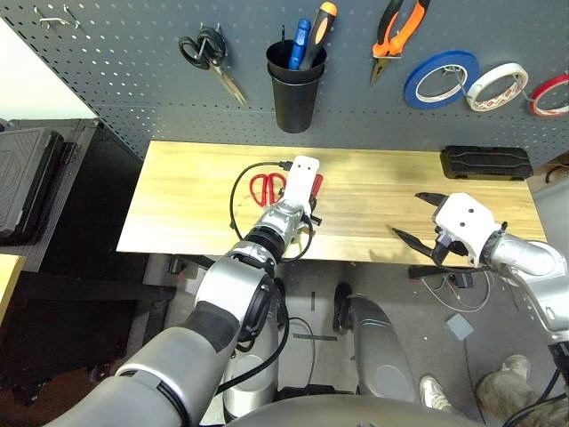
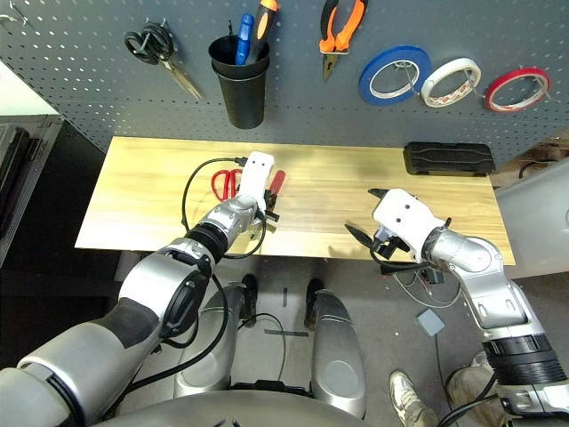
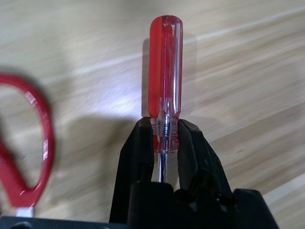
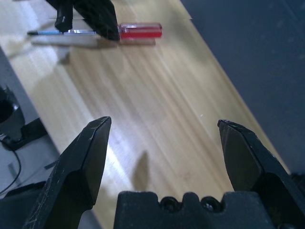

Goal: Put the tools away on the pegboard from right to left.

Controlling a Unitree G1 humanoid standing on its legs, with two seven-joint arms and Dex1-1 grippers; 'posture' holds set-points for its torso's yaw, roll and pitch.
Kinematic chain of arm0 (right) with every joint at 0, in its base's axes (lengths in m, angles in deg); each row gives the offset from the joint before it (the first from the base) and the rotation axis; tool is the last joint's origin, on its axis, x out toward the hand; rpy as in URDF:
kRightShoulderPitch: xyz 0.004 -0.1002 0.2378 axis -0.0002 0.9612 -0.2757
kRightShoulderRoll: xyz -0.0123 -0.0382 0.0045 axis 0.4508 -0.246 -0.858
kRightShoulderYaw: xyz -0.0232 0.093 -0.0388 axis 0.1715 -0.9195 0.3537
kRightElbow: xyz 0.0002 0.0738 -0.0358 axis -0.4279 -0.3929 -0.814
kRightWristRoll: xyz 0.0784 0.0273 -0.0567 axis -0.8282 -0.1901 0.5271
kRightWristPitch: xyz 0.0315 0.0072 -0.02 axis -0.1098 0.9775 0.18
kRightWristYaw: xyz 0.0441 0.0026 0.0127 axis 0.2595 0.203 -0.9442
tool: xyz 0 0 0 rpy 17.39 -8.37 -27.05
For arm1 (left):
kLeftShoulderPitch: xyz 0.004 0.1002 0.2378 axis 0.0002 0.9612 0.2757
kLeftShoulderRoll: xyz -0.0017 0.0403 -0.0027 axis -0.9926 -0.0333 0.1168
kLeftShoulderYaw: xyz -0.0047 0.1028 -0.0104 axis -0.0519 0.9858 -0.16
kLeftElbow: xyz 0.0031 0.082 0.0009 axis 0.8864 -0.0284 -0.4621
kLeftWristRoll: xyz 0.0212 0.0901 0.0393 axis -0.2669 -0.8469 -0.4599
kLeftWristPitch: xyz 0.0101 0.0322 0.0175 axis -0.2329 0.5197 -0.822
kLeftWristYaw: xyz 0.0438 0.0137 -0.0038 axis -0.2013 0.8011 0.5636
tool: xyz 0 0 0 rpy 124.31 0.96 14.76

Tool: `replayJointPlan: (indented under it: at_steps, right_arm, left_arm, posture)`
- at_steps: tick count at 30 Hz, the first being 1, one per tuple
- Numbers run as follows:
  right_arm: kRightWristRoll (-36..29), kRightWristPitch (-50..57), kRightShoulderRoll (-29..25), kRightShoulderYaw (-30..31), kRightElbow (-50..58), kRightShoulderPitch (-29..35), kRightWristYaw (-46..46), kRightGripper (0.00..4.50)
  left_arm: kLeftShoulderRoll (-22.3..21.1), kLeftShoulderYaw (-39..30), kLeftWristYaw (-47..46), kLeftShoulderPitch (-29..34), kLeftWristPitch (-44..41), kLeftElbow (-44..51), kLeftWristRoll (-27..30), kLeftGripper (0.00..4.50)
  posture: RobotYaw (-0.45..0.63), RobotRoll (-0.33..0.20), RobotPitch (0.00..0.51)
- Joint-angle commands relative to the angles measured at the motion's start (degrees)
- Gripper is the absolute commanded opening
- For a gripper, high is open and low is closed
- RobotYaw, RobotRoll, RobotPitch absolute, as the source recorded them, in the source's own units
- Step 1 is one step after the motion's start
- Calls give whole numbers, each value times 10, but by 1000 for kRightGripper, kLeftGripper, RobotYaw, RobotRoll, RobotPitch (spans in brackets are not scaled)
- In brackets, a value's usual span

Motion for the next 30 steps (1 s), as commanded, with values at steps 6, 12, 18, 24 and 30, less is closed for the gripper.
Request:
replayJointPlan:
  at_steps: [6, 12, 18, 24, 30]
  right_arm:
    - [-2, -34, 20, 8, -58, -15, -1, 4500]
    - [-17, -71, 37, 7, -101, -38, -15, 4500]
    - [-31, -103, 59, 5, -168, -69, -31, 4500]
    - [-46, -147, 78, -1, -239, -104, -43, 4500]
    - [-42, -178, 80, 0, -311, -142, -55, 4500]
  left_arm:
    - [-11, 18, 20, 159, -33, 252, 3, 711]
    - [-36, 21, 5, 278, -115, 478, 1, 711]
    - [-36, 3, -21, 344, -204, 649, 13, 711]
    - [-26, -17, -58, 386, -254, 762, 17, 711]
    - [-27, -42, -90, 419, -288, 864, 26, 711]
  posture:
    - [128, 0, 303]
    - [173, 0, 296]
    - [242, 0, 288]
    - [305, 0, 279]
    - [353, 0, 267]
